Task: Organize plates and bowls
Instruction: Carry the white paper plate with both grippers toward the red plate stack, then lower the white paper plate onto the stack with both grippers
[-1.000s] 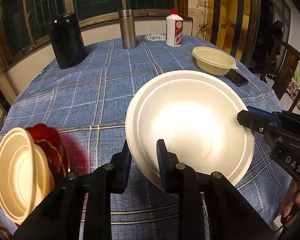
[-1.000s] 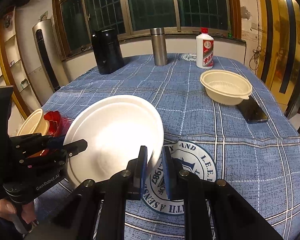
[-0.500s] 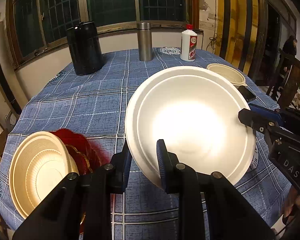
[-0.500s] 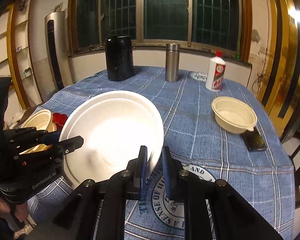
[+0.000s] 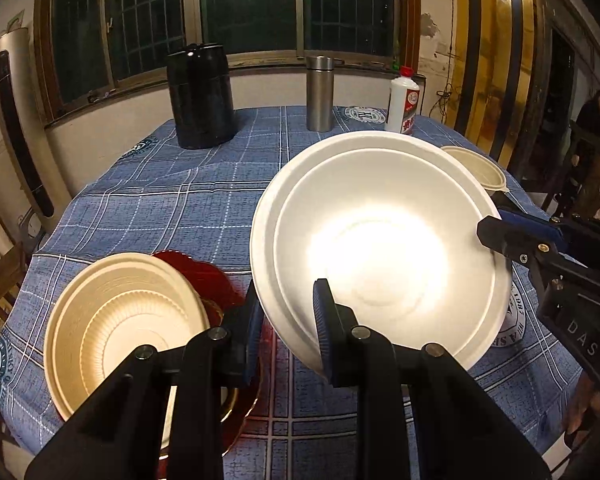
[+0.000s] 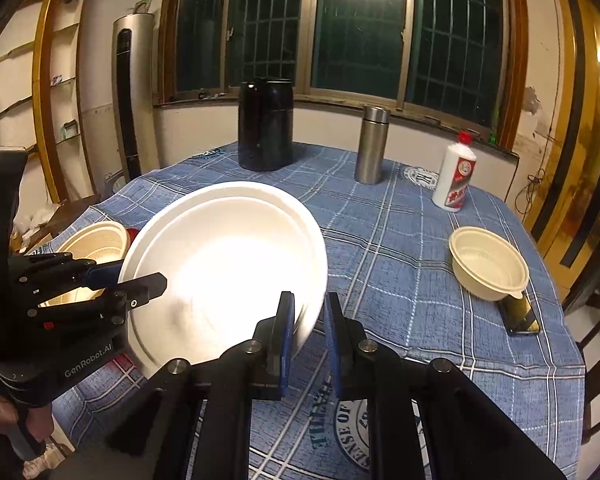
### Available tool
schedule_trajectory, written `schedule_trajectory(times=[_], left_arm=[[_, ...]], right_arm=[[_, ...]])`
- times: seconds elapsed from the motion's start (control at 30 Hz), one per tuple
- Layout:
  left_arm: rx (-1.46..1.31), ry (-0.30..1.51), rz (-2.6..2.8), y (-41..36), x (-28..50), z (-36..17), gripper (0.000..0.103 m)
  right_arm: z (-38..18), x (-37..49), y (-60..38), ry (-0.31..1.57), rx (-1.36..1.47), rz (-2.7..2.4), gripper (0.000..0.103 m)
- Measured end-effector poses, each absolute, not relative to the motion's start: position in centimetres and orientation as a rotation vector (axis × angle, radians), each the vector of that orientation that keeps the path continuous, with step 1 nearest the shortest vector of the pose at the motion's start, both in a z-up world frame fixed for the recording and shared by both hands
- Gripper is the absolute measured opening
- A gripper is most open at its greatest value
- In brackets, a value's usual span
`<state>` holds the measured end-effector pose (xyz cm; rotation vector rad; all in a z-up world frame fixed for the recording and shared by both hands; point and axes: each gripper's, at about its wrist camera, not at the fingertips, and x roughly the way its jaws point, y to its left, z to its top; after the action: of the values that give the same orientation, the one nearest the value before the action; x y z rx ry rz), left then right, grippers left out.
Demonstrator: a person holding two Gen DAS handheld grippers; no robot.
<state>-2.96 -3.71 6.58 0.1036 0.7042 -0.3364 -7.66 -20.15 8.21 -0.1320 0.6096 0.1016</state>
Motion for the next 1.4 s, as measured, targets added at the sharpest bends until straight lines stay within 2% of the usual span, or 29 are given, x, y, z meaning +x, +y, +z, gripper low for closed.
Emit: schedule_trajectory(times=[0.4,0.8,1.13,1.4], left_arm=[[0.053,0.674,-0.272,1.1,-3.8,7.5,0.022],[-0.066,0.733,-0.154,10.4,-4.4,6.5,0.022],[-0.091,0.74,-0.113,11.7,-3.3,5.6,0.022],[-0.095,0.73,-0.104,12.0,-1.8,6.1,0.022]], right_arm=[[9.2,-7.1,-16.1,0.589,-0.167,0.178,0.015],[8.3,-4.4,-9.2,0.711,-0.078,0.448,0.014],[6.2,-2.5,-5.6,0.762,-0.095,0.482,0.013],[6.6,-1.4,-4.7,0.74,-0.114,0.474,0.012]])
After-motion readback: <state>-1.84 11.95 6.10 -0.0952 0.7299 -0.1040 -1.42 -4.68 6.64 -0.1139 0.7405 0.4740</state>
